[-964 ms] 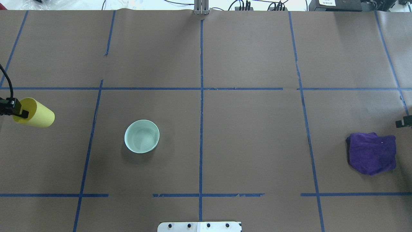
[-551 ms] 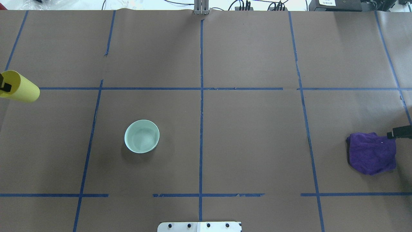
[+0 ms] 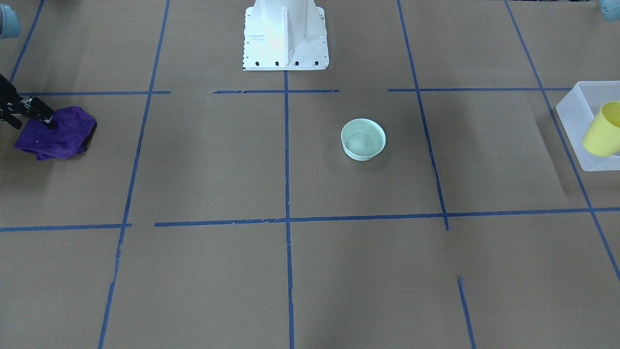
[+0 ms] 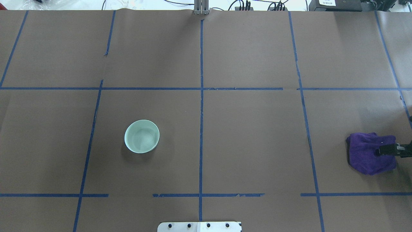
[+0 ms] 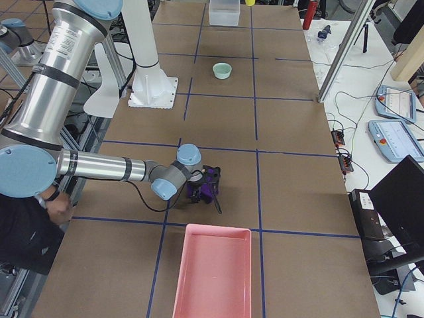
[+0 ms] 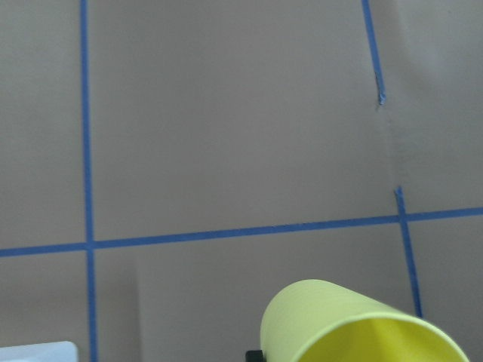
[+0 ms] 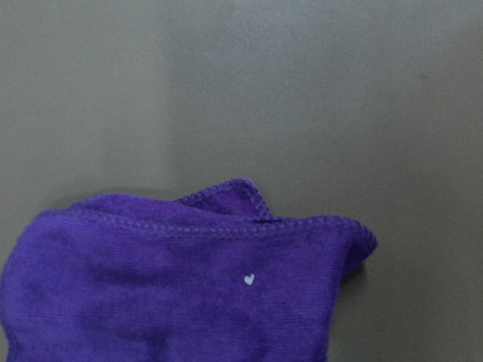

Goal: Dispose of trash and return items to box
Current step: 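Carry the cup to the white bin while the right gripper grasps the purple cloth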

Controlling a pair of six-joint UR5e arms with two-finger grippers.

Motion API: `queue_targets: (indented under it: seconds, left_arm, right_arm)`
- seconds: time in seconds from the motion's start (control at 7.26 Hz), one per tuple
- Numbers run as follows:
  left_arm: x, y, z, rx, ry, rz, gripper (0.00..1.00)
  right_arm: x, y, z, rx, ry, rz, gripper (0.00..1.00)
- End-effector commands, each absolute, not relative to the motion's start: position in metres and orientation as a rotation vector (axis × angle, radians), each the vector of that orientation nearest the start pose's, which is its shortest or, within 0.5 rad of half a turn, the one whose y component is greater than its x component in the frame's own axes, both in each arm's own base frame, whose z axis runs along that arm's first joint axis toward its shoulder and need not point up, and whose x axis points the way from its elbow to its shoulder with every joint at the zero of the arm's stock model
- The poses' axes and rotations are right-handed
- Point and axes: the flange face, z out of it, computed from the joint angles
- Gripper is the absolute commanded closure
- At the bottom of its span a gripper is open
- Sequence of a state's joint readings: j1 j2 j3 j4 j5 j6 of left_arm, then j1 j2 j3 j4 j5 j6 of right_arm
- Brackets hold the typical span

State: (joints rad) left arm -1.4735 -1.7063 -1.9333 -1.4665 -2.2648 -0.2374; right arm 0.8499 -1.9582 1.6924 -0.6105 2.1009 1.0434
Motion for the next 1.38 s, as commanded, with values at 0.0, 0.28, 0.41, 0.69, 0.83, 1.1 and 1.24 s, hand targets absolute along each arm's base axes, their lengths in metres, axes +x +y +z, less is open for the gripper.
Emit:
queue_targets:
  seconds: [0.0, 0.28, 0.41, 0.69, 0.83, 1.1, 1.24]
  left_arm:
    - [-0.078, -0.56, 0.454, 0.282, 0.645, 0.027, 1.0]
    - [-0.113, -0.568, 0.494, 0.269, 0.542, 0.064, 1.0]
    - [-0.134, -0.566, 0.515, 0.273, 0.529, 0.095, 1.0]
    - [-0.16, -0.567, 0.573, 0.274, 0.517, 0.128, 1.0]
    - [-0.161, -0.557, 0.604, 0.244, 0.522, 0.13, 1.0]
    - [-0.146, -0.47, 0.695, 0.234, 0.526, 0.121, 1.0]
    - [-0.142, -0.439, 0.719, 0.222, 0.536, 0.096, 1.0]
  right_arm:
    - [-0.175, -0.312, 0.666, 0.011, -0.854, 0.14, 0.71]
    - [-0.182, -0.311, 0.658, 0.015, -0.866, 0.116, 1.0]
    - [-0.181, -0.313, 0.645, 0.031, -0.882, 0.115, 1.0]
    - [-0.175, -0.313, 0.618, 0.041, -0.895, 0.121, 1.0]
    - [-0.171, -0.314, 0.585, 0.023, -0.87, 0.142, 1.0]
    - [-0.14, -0.323, 0.503, -0.017, -0.833, 0.201, 1.0]
    - [-0.105, -0.337, 0.49, 0.027, -0.798, 0.187, 1.0]
